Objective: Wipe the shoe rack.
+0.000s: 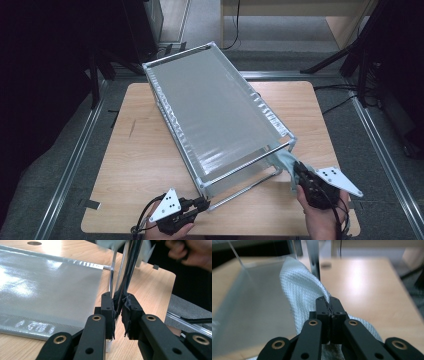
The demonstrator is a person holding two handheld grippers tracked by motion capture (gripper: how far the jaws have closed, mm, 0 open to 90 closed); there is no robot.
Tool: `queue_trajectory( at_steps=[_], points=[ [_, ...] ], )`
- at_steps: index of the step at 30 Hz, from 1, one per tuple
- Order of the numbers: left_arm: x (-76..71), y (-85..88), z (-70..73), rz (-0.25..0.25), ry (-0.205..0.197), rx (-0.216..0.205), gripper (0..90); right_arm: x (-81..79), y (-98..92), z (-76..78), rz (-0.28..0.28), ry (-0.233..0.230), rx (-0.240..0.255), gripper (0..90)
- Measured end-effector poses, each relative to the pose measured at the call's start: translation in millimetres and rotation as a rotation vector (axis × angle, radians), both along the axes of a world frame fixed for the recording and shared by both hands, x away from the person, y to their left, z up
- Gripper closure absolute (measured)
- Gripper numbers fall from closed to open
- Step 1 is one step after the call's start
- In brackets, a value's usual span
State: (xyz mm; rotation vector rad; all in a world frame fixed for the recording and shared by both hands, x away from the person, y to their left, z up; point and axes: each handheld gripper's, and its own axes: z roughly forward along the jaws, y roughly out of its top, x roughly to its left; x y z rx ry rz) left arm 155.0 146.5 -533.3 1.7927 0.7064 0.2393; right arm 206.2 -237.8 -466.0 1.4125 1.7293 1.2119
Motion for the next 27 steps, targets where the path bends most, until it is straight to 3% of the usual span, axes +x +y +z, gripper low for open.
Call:
queue_trajectory(
  at_steps=[3,5,7,14,17,21,27],
  points=[
    [-0.1,-0.3,-0.2,0.002,0.002,-0.002,80.1,-11.6,0.4,23.2,-0.001,-0.1,0.021,87.4],
    [-0.1,-0.3,-0.3,0.002,0.002,-0.002,80.1,-13.3,1.9,25.8,0.003,-0.104,0.006,87.3],
    [-0.1,-0.4,-0.4,0.003,0.003,-0.002,80.1,-8.7,2.7,16.6,0.02,-0.061,-0.006,87.3],
    [-0.1,-0.4,-0.3,0.002,0.003,0.001,80.1,19.5,5.7,-52.9,0.041,0.205,-0.045,87.3],
    [0.1,-0.2,-0.4,0.0,0.002,0.002,80.1,23.8,6.7,-60.1,0.044,0.236,-0.045,87.2],
    [0.0,-0.1,-0.5,0.0,0.001,0.003,80.1,19.0,4.8,-45.4,0.031,0.177,-0.029,87.1],
    [-0.3,-0.5,-0.5,0.003,0.001,0.005,80.2,-2.4,-9.6,6.0,-0.025,-0.024,0.048,87.1]
  ],
)
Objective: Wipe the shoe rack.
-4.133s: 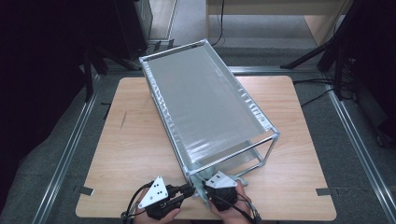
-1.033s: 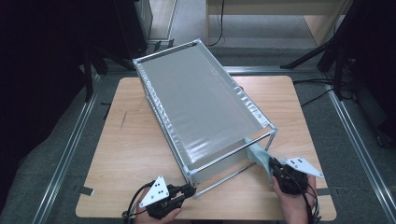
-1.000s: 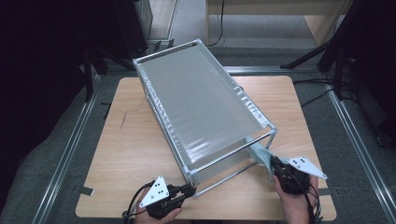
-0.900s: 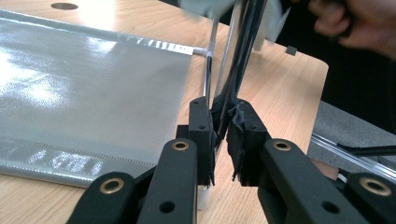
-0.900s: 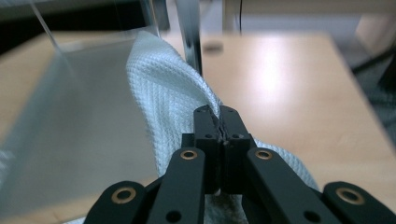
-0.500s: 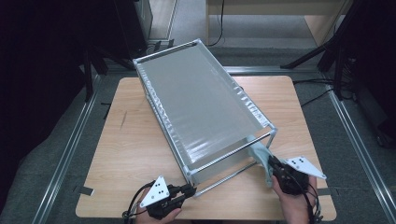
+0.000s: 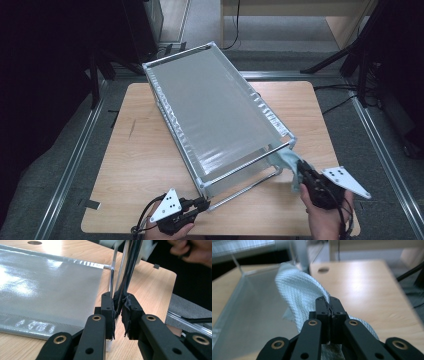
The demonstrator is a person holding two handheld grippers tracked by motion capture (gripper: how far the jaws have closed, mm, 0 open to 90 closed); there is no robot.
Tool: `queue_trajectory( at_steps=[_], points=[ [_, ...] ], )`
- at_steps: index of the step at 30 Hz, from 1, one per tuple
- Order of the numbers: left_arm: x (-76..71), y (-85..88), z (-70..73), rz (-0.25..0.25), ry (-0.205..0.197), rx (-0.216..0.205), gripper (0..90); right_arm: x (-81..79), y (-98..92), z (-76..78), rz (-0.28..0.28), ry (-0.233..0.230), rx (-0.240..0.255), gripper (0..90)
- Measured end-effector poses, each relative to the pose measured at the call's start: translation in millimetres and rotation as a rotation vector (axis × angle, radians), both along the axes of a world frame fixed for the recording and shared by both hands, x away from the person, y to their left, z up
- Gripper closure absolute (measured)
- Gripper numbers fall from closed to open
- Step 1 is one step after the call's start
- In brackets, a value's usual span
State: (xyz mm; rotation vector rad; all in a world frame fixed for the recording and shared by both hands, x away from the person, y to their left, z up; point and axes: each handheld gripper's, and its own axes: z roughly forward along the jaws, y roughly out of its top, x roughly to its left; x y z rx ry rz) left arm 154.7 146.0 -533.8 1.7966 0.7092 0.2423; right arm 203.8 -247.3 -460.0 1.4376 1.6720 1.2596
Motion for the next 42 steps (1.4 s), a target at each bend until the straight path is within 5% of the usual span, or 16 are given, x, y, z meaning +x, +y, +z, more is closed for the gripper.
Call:
queue_trajectory(
  at_steps=[4,10,19,22,25,29,35,42],
  points=[
    [-0.1,-0.2,0.0,0.001,-0.001,0.002,80.2,-8.7,-21.0,13.3,-0.083,-0.05,-0.004,87.0],
    [0.2,0.1,-0.1,-0.002,-0.001,0.003,80.2,-4.6,-62.0,-10.1,-0.241,0.027,0.055,87.0],
    [0.4,0.3,-0.5,-0.004,0.0,0.001,80.2,10.7,-67.5,-36.5,-0.292,0.058,0.011,83.4],
    [0.5,0.3,-0.5,-0.004,0.0,0.002,80.2,20.1,-69.2,-46.8,-0.218,0.104,0.033,61.3],
    [0.5,0.2,-0.5,-0.005,0.0,0.002,80.2,21.5,-66.7,-49.1,-0.185,0.135,0.04,49.6],
    [0.6,0.3,-0.5,-0.006,0.0,0.003,80.2,13.8,-56.8,-40.1,-0.092,0.086,0.06,48.2],
    [-0.8,0.9,-1.8,0.006,0.005,-0.007,80.0,15.7,-17.2,-35.8,0.086,0.059,0.012,47.1],
    [0.0,1.3,-1.4,-0.004,0.001,0.001,80.1,35.9,14.2,-43.8,0.135,0.112,-0.036,50.2]
  ],
)
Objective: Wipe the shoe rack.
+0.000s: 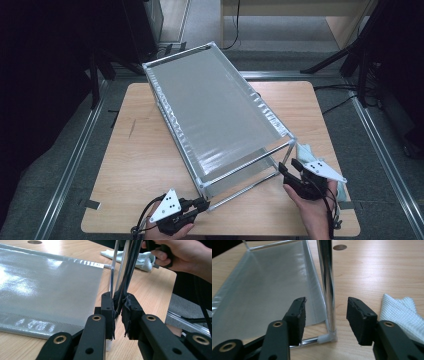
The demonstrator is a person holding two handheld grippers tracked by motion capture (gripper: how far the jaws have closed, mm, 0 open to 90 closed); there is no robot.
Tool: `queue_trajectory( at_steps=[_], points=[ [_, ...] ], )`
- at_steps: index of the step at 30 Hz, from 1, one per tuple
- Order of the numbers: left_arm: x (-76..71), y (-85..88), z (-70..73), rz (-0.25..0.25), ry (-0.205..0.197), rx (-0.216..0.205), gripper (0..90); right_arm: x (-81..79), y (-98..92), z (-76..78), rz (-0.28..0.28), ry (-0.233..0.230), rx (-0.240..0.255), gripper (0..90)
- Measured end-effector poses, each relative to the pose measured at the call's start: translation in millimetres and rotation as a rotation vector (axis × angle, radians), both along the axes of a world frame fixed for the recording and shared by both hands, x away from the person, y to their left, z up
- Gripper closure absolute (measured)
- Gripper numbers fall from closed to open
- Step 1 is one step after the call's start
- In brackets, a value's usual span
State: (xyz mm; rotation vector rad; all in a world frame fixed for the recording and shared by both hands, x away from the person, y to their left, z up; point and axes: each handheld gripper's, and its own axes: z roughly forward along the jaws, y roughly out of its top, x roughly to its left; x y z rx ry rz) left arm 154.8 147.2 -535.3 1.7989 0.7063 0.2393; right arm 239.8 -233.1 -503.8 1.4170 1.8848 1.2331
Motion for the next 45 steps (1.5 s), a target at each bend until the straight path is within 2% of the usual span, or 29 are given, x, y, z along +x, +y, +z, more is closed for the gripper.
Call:
queue_trajectory(
  at_steps=[2,4,6,7,10,16,20,23,25,26,27,31,34,35,38,40,42,45],
  points=[
    [0.1,0.9,-0.2,-0.002,0.004,-0.004,80.1,4.7,5.1,-2.8,-0.043,-0.003,-0.016,58.7],
    [0.1,1.8,-0.2,-0.003,0.002,-0.005,80.1,7.7,6.8,-4.2,-0.068,0.003,-0.006,69.0],
    [0.1,2.2,0.0,-0.001,0.001,-0.002,80.2,10.5,7.1,-5.3,-0.069,0.002,0.028,75.7],
    [0.3,2.3,0.0,0.001,0.001,0.0,80.2,11.3,7.6,-5.6,-0.063,0.004,0.04,77.0],
    [0.5,2.6,-0.1,0.003,0.0,-0.001,80.2,14.5,14.6,-5.8,-0.076,-0.015,-0.002,78.8],
    [-0.3,0.9,0.0,0.003,0.007,-0.005,80.1,29.1,28.3,-3.1,-0.085,-0.007,-0.049,79.7],
    [0.0,-3.8,0.0,-0.005,0.004,-0.002,80.1,49.0,40.4,-3.3,-0.085,-0.011,-0.06,80.0],
    [1.3,-6.0,-0.4,-0.01,0.007,-0.006,80.0,65.7,49.3,-3.6,-0.057,-0.01,-0.062,79.7],
    [2.7,-7.5,-0.3,-0.024,0.005,-0.003,80.0,79.0,52.9,-1.9,-0.012,0.017,-0.051,76.0],
    [3.2,-8.4,-0.1,-0.027,0.006,-0.002,80.0,84.6,54.0,-0.3,0.013,0.034,-0.043,67.4],
    [4.2,-9.9,0.0,-0.03,0.004,-0.001,80.0,85.6,54.5,1.2,0.016,0.029,-0.044,62.9],
    [11.4,-17.9,0.0,-0.051,0.006,-0.004,79.9,70.4,48.6,9.8,-0.026,0.003,-0.043,51.2],
    [19.7,-28.1,-0.1,-0.059,0.005,-0.006,79.8,46.0,37.3,15.3,-0.065,-0.012,-0.039,49.1],
    [22.4,-32.5,-0.1,-0.061,0.005,-0.007,79.8,36.1,34.5,16.9,-0.077,-0.016,-0.053,49.1],
    [32.5,-47.9,-0.1,-0.083,-0.001,-0.009,79.8,1.5,30.3,19.1,-0.056,-0.038,-0.106,48.0],
    [41.1,-60.6,0.0,-0.1,0.003,-0.012,79.8,-15.2,28.1,16.9,-0.044,-0.034,-0.118,46.9],
    [48.1,-70.5,0.1,-0.112,-0.001,-0.012,79.8,-33.2,24.5,11.9,-0.033,-0.017,-0.115,45.6],
    [53.4,-76.6,-0.2,-0.114,0.0,-0.015,79.3,-51.2,20.3,4.3,-0.027,-0.012,-0.091,44.7]
  ],
)
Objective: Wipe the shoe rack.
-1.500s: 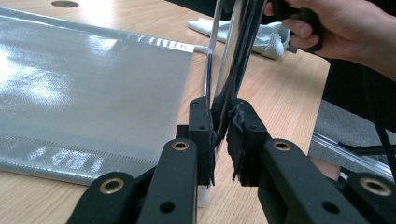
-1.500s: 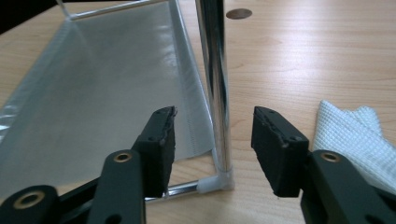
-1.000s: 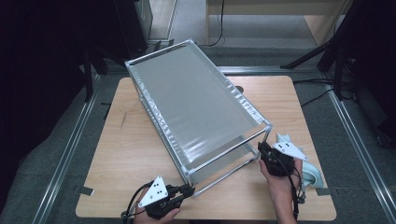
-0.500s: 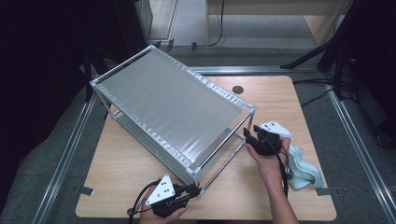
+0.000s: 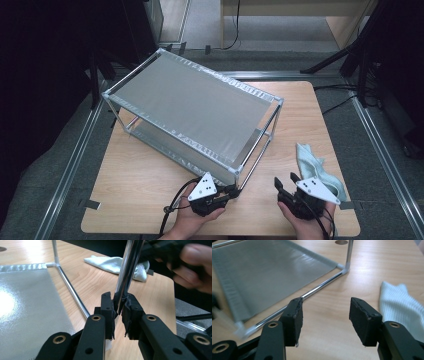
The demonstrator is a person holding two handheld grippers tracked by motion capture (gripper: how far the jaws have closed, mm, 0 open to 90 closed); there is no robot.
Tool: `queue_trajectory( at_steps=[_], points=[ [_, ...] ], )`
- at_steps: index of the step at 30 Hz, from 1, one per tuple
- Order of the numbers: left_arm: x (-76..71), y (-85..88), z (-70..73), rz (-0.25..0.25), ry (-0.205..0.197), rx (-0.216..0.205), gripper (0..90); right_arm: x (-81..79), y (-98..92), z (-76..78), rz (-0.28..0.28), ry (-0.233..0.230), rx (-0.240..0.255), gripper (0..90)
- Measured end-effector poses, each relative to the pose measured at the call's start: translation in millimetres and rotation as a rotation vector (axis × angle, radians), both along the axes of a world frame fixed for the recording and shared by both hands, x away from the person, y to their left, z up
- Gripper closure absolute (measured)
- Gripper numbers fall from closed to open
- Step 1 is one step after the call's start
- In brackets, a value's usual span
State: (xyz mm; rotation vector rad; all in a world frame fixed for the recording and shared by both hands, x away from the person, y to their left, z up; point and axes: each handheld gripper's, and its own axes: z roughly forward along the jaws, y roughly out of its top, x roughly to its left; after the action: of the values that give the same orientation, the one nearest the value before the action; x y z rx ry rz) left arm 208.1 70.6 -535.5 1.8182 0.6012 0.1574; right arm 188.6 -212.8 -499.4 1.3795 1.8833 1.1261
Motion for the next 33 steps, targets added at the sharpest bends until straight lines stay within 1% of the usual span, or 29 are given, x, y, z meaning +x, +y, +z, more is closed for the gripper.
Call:
queue_trajectory(
  at_steps=[1,2,3,4,5,6,7,8,9,11,12,14,15,16,17,18,20,21,22,23,24,25,26,27,28,29,31,33],
  points=[
    [0.7,0.0,-0.2,-0.003,0.003,-0.001,78.4,-5.5,-1.2,-2.5,0.005,0.001,0.011,44.5],
    [0.6,0.8,-0.5,-0.001,0.0,0.008,75.1,-10.0,-2.0,-4.9,0.012,-0.008,0.018,44.4],
    [-0.3,2.9,-0.4,0.006,-0.008,0.009,70.0,-13.4,-1.7,-6.7,0.014,-0.01,0.02,43.8],
    [-1.1,4.9,-0.1,0.01,-0.01,0.006,64.7,-14.9,-0.3,-8.0,0.034,-0.006,0.014,41.9],
    [-2.5,8.3,0.7,0.015,-0.016,0.002,61.7,-15.8,1.4,-8.3,0.043,0.0,0.017,40.6],
    [-5.0,14.0,1.7,0.035,-0.035,0.002,58.8,-16.9,4.3,-8.9,0.051,-0.001,0.028,39.5],
    [-6.9,17.7,2.1,0.052,-0.04,-0.002,55.8,-18.1,9.2,-9.8,0.069,0.003,0.057,37.0],
    [-9.0,23.8,2.4,0.072,-0.046,-0.002,54.1,-18.5,13.5,-10.3,0.083,0.005,0.067,34.8],
    [-11.2,30.3,2.4,0.092,-0.046,-0.008,52.6,-19.1,20.5,-10.5,0.1,0.001,0.066,32.0],
    [-16.2,47.2,1.7,0.138,-0.041,-0.005,50.4,-19.2,38.5,-9.3,0.154,-0.029,0.058,27.6],
    [-18.1,53.5,1.5,0.154,-0.037,-0.005,50.4,-18.5,46.6,-8.5,0.173,-0.042,0.058,26.5],
    [-24.0,72.2,1.1,0.207,-0.029,-0.009,50.5,-16.9,61.5,-7.0,0.208,-0.061,0.064,25.8],
    [-25.9,78.4,1.1,0.221,-0.03,-0.008,50.6,-15.4,72.1,-6.4,0.234,-0.064,0.059,25.7],
    [-29.0,87.9,1.1,0.25,-0.03,-0.007,50.7,-13.8,77.8,-6.4,0.246,-0.068,0.05,26.9],
    [-31.2,95.2,0.9,0.272,-0.031,-0.004,50.8,-11.9,86.7,-6.6,0.245,-0.072,0.031,31.7],
    [-33.4,102.0,0.6,0.293,-0.026,-0.006,51.1,-10.2,92.5,-6.9,0.229,-0.077,0.018,35.7],
    [-37.1,113.4,-0.1,0.327,-0.022,-0.001,51.4,-5.1,98.9,-7.8,0.217,-0.065,0.022,46.9],
    [-39.4,119.2,-0.3,0.346,-0.021,0.001,51.6,-2.4,101.4,-8.7,0.223,-0.056,0.034,53.3],
    [-41.7,126.1,-0.2,0.367,-0.02,0.002,51.7,-0.4,102.9,-9.3,0.23,-0.055,0.044,60.9],
    [-43.0,129.7,0.0,0.38,-0.017,-0.001,51.8,1.6,104.3,-10.0,0.227,-0.057,0.04,66.9],
    [-44.0,135.7,0.2,0.4,-0.018,0.002,51.8,3.0,104.8,-10.4,0.217,-0.056,0.034,69.1],
    [-44.3,139.2,0.2,0.414,-0.016,0.004,51.8,5.7,103.8,-10.8,0.208,-0.049,0.041,73.7],
    [-43.2,145.4,-0.1,0.44,-0.008,0.007,51.8,7.4,102.2,-11.2,0.207,-0.043,0.053,75.9],
    [-43.2,145.4,-0.1,0.44,-0.008,0.007,51.4,10.5,98.4,-12.2,0.195,-0.031,0.07,77.7],
    [-39.9,152.5,-0.3,0.479,-0.007,0.018,51.0,11.7,95.9,-12.6,0.193,-0.028,0.077,77.8],
    [-37.9,155.9,-0.1,0.497,-0.006,0.023,50.6,12.6,92.2,-12.7,0.189,-0.027,0.08,78.0],
    [-30.6,167.4,0.6,0.542,-0.004,0.019,49.9,11.6,85.5,-11.8,0.173,-0.027,0.066,78.4],
    [-22.9,176.5,1.2,0.582,-0.012,0.03,49.4,9.7,76.9,-11.3,0.163,-0.028,0.055,78.6]
  ],
)
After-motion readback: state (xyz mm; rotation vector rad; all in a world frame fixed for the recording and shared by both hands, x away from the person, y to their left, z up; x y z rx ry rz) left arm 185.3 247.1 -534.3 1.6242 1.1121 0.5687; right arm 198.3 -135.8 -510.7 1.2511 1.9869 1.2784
